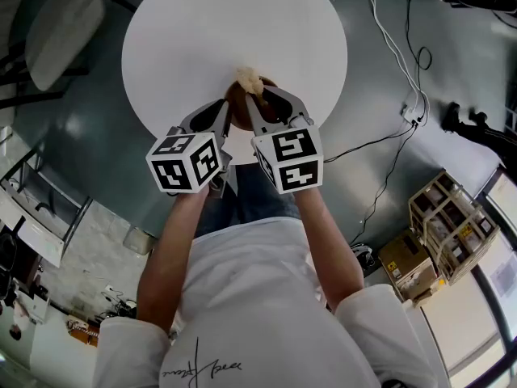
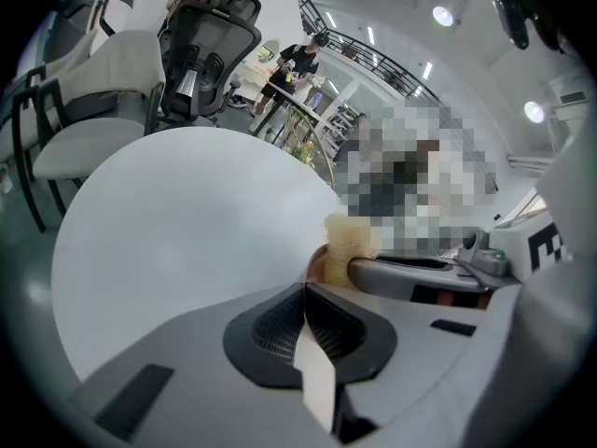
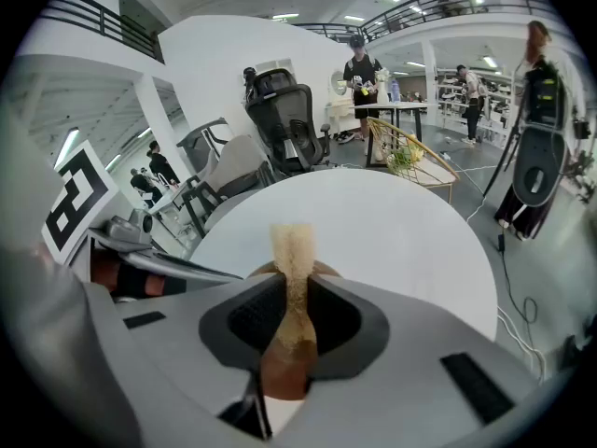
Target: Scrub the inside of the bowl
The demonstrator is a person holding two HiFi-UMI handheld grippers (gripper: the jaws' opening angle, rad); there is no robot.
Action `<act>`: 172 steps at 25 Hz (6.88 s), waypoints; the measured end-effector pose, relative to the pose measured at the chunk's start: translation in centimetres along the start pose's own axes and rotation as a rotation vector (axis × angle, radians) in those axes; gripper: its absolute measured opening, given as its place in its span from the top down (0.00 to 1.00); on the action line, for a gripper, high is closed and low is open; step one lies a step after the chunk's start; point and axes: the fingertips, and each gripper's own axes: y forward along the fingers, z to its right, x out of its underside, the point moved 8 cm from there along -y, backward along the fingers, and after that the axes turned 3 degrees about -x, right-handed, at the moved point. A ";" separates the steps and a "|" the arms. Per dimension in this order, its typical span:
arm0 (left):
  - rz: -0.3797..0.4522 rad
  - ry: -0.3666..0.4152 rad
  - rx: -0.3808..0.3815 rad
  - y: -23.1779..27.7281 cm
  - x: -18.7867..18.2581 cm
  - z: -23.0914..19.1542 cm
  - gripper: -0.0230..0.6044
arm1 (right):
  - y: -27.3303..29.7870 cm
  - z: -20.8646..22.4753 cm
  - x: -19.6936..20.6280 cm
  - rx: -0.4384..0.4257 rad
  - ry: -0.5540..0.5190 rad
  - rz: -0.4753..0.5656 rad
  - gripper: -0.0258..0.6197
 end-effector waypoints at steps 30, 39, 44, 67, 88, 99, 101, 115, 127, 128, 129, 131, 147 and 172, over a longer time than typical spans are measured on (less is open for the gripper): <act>0.014 -0.016 -0.002 -0.5 0.7 -0.4 0.94 | 0.5 -2.7 0.6 -0.107 -0.059 -0.066 0.83; 0.015 -0.024 0.000 -0.4 0.6 -0.6 0.94 | 0.6 -2.9 0.9 -0.128 -0.076 -0.094 0.83; 0.012 -0.028 0.001 -0.2 0.6 -0.5 0.94 | 0.5 -2.8 1.0 -0.143 -0.085 -0.115 0.83; 0.023 -0.045 0.008 -0.3 -0.3 -0.8 0.94 | -0.3 -2.1 1.2 -0.120 -0.197 -0.218 0.83; 0.014 -0.041 0.019 -0.1 -1.6 -1.5 0.95 | 0.2 0.1 -1.6 -0.031 -0.112 -0.149 0.83; 0.044 -0.065 -0.009 -0.1 -2.4 -1.9 0.95 | 0.5 1.3 -2.6 -0.032 0.124 -0.096 0.83; 0.044 -0.066 -0.011 -0.2 -2.5 -2.1 0.95 | 0.1 1.2 -3.2 -0.047 0.141 -0.068 0.83; 0.063 -0.089 -0.012 -0.3 -3.5 -2.5 0.94 | -2.6 3.0 -5.4 0.023 0.009 -0.020 0.83; 0.072 -0.118 -0.023 -0.3 -3.5 -2.9 0.94 | -3.1 2.6 -3.9 0.040 -0.095 -0.100 0.83; 0.072 -0.118 -0.023 -0.3 -3.5 -2.9 0.95 | -3.0 2.5 -3.6 0.039 -0.099 -0.109 0.83; 0.073 -0.118 -0.022 -0.3 -3.5 -2.9 0.95 | -2.9 2.4 -3.4 0.039 -0.100 -0.116 0.83; 0.075 -0.117 -0.022 -0.3 -3.6 -2.8 0.94 | -2.7 2.2 -2.9 0.037 -0.099 -0.125 0.83; 0.094 -0.148 -0.020 -0.4 -3.7 -2.9 0.94 | -2.6 0.9 -1.5 0.019 -0.088 -0.158 0.83; 0.102 -0.148 -0.026 -0.5 -3.9 -3.0 0.94 | -2.3 -1.2 -0.7 -0.022 -0.118 -0.178 0.83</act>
